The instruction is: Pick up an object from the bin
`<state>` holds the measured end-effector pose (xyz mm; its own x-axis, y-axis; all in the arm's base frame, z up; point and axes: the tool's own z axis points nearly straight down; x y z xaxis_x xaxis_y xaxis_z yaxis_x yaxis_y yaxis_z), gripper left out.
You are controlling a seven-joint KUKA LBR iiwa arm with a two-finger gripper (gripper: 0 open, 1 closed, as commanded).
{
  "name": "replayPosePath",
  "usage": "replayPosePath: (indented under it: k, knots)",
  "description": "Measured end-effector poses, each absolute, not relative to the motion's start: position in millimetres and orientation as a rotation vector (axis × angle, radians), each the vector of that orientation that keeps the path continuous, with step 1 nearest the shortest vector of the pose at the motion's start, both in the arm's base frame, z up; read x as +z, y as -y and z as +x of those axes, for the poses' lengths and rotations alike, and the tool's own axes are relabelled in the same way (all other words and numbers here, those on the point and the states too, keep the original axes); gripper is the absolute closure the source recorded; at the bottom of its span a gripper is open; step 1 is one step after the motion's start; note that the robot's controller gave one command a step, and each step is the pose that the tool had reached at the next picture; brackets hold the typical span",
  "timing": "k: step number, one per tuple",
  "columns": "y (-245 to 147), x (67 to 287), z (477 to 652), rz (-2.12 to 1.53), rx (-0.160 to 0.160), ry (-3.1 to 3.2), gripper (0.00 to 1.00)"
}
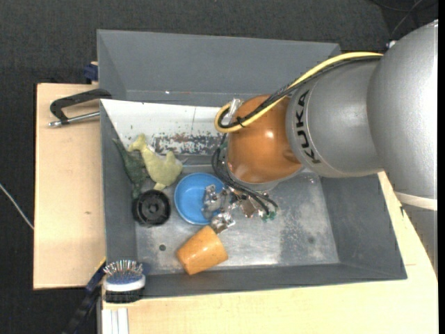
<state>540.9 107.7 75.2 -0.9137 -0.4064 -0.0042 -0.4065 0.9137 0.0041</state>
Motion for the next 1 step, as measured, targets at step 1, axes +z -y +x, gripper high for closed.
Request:
replayPosePath:
  k: [1]
  knots:
    - [-114.3, 202.2, 532.7, -0.918, 0.000, -2.990, 1.00]
